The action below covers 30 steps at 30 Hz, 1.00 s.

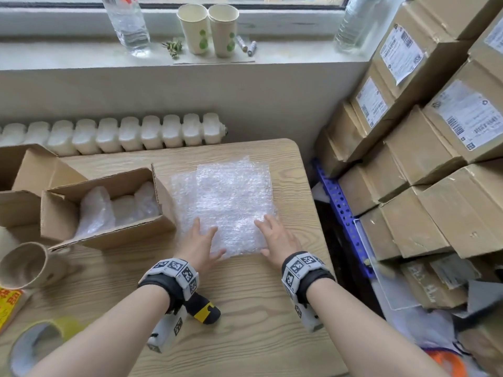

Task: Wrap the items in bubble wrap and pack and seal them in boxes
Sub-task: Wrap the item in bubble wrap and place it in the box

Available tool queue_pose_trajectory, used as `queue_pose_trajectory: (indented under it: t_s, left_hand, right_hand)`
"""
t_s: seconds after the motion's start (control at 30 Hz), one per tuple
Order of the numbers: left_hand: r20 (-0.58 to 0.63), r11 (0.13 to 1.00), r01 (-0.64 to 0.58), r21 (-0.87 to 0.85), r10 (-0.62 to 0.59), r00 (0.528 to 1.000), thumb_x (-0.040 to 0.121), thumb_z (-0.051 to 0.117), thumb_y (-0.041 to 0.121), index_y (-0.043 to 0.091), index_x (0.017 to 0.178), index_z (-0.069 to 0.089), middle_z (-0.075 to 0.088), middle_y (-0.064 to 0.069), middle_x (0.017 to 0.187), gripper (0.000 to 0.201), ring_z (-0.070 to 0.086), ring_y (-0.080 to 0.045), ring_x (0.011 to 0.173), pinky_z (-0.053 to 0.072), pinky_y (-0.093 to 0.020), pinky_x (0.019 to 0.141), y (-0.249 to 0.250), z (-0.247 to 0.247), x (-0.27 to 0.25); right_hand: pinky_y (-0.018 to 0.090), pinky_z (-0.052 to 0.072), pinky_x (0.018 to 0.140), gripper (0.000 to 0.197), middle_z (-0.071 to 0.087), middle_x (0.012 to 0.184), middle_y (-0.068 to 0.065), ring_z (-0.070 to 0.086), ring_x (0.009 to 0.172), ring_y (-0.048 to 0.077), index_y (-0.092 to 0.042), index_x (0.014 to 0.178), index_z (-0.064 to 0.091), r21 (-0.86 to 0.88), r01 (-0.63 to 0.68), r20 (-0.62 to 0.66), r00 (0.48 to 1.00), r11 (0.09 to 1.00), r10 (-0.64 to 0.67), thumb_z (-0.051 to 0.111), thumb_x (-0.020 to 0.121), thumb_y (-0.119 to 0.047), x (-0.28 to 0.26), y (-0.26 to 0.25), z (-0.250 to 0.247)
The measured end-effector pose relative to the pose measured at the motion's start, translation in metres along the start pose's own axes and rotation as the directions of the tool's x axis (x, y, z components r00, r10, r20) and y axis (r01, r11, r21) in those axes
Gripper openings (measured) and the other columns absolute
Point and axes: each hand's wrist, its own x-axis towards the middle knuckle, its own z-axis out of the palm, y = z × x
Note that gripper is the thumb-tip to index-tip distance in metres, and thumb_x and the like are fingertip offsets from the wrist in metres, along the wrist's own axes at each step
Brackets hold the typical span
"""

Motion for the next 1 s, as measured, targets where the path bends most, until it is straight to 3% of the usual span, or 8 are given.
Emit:
queue_pose_trajectory:
  t_s: [0.13,0.23,0.43,0.5,0.67,0.83,0.9,1.0]
  left_hand:
    - [-0.140,0.988,0.104,-0.118,-0.120,0.983,0.097,0.043,0.019,0.016,0.144,0.027,0.022,-0.023,0.145,0.050,0.034,-0.036,0.129,0.034,-0.038,0.102,0.002,0.004,0.008]
    - [-0.160,0.970,0.108,-0.220,-0.145,0.976,0.088,0.040,-0.006,0.015,0.142,0.031,0.036,-0.016,0.138,0.059,0.039,-0.030,0.124,0.035,-0.032,0.097,0.001,-0.001,0.011]
    - [-0.237,0.954,0.022,-0.298,-0.096,0.967,0.080,0.046,-0.017,0.010,0.133,0.049,0.048,-0.007,0.132,0.061,0.048,-0.023,0.119,0.037,-0.026,0.094,-0.006,-0.014,0.003]
    - [-0.303,0.942,-0.020,-0.334,-0.087,0.949,0.082,0.046,-0.016,0.009,0.128,0.055,0.054,-0.005,0.125,0.053,0.053,-0.022,0.114,0.039,-0.025,0.091,-0.005,-0.019,-0.003]
    - [-0.398,0.929,-0.105,-0.354,-0.048,0.916,0.092,0.056,0.015,0.015,0.117,0.063,0.058,0.001,0.110,0.027,0.056,-0.014,0.100,0.041,-0.024,0.085,0.001,-0.041,-0.018]
    - [-0.407,0.890,-0.217,-0.401,0.039,0.913,0.095,0.051,0.020,0.021,0.110,0.063,0.049,0.004,0.120,0.020,0.050,-0.015,0.110,0.040,-0.032,0.098,0.007,-0.065,-0.030]
    - [-0.439,0.879,-0.252,-0.406,0.055,0.897,0.096,0.048,0.018,0.018,0.109,0.061,0.054,0.002,0.120,0.018,0.052,-0.017,0.109,0.041,-0.033,0.098,0.009,-0.075,-0.035]
    - [-0.459,0.853,-0.262,-0.451,0.030,0.888,0.098,0.042,0.016,0.013,0.116,0.054,0.059,-0.004,0.113,0.022,0.056,-0.022,0.099,0.045,-0.037,0.092,0.012,-0.092,-0.042]
  right_hand:
    - [0.035,0.039,0.102,0.063,0.024,0.151,0.007,0.035,0.132,0.024,-0.022,0.142,0.033,-0.005,0.042,-0.025,0.999,0.999,-0.042,0.063,0.087,-0.014,0.008,0.006,0.008]
    - [0.034,0.040,0.099,0.052,0.028,0.150,0.006,0.040,0.129,0.023,-0.021,0.138,0.040,0.061,0.039,-0.052,0.998,0.997,-0.036,0.059,0.090,-0.013,0.012,0.010,0.010]
    - [0.037,0.040,0.102,0.038,0.029,0.152,-0.004,0.044,0.128,0.021,-0.018,0.133,0.048,0.244,-0.001,0.026,1.000,0.970,-0.005,0.051,0.096,-0.021,0.011,0.017,-0.004]
    - [0.032,0.039,0.100,0.032,0.039,0.145,-0.004,0.047,0.125,0.019,-0.016,0.127,0.053,0.286,0.003,-0.018,1.000,0.958,0.002,0.049,0.096,-0.018,0.007,0.019,-0.010]
    - [0.023,0.035,0.093,0.026,0.055,0.127,0.003,0.051,0.116,0.019,-0.011,0.120,0.058,0.451,-0.088,-0.117,0.981,0.888,0.156,0.052,0.095,-0.017,-0.005,0.021,-0.039]
    - [0.025,0.037,0.093,0.029,0.060,0.122,0.004,0.051,0.117,0.020,-0.015,0.115,0.061,0.567,-0.141,-0.136,0.956,0.812,0.261,0.064,0.089,-0.027,-0.017,0.019,-0.070]
    - [0.026,0.037,0.098,0.038,0.057,0.127,0.001,0.049,0.122,0.017,-0.020,0.118,0.060,0.565,-0.157,-0.111,0.958,0.810,0.263,0.070,0.083,-0.030,-0.020,0.019,-0.076]
    - [0.026,0.032,0.106,0.073,0.049,0.137,-0.004,0.042,0.130,0.013,-0.023,0.133,0.048,0.535,-0.145,-0.072,0.974,0.832,0.215,0.081,0.069,-0.033,-0.025,0.015,-0.082]
